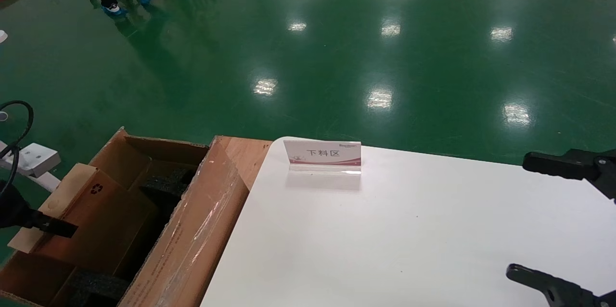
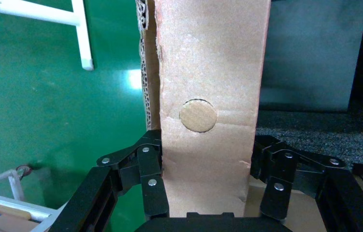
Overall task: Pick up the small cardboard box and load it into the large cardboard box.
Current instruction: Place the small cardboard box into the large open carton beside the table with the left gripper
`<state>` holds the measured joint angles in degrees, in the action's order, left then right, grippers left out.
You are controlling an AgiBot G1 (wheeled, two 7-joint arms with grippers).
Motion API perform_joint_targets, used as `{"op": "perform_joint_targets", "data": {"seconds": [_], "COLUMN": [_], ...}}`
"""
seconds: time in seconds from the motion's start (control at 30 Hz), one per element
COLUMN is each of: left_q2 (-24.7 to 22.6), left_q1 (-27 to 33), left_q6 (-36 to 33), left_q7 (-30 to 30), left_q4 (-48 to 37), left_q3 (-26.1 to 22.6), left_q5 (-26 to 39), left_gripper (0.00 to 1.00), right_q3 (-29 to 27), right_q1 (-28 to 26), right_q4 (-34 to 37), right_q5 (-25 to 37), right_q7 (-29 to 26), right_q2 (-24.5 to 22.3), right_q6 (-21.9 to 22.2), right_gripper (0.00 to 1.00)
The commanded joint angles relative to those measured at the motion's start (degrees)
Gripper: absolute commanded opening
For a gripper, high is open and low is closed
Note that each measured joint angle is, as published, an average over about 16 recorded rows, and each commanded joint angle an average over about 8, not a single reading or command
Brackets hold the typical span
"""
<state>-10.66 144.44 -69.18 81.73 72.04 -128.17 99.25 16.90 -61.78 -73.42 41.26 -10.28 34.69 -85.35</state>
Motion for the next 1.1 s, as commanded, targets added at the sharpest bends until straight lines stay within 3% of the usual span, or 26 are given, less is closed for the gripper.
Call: {"op": "perform_joint_targets", "data": {"seconds": [0.03,0.07,0.1,1.1], "left_q2": [-0.3,-0.3,-0.4,-0.3], "left_q1": [-0.3,-0.4,-0.4,-0.2], "left_q6": [0.1,0.1,0.2,-0.3], "left_q7": [0.1,0.1,0.1,-0.1], "left_q4": [-0.3,-0.4,-0.4,-0.2], "left_q3": [-0.2,-0.2,-0.2,-0.1], "left_q5": [-0.1,-0.1,-0.1,0.1], "left_gripper": [0.86,0.97,1.00,1.00], "right_q3": [0.0,0.0,0.0,0.0], "right_q1": [0.0,0.0,0.0,0.0], "right_q4": [0.0,0.0,0.0,0.0], "right_q5": [0.0,0.0,0.0,0.0], "right_q7": [0.0,0.0,0.0,0.0], "right_q2": [0.0,0.0,0.0,0.0], "right_q6": [0.0,0.0,0.0,0.0], "right_gripper": [1.00,1.00,1.00,1.00]}}
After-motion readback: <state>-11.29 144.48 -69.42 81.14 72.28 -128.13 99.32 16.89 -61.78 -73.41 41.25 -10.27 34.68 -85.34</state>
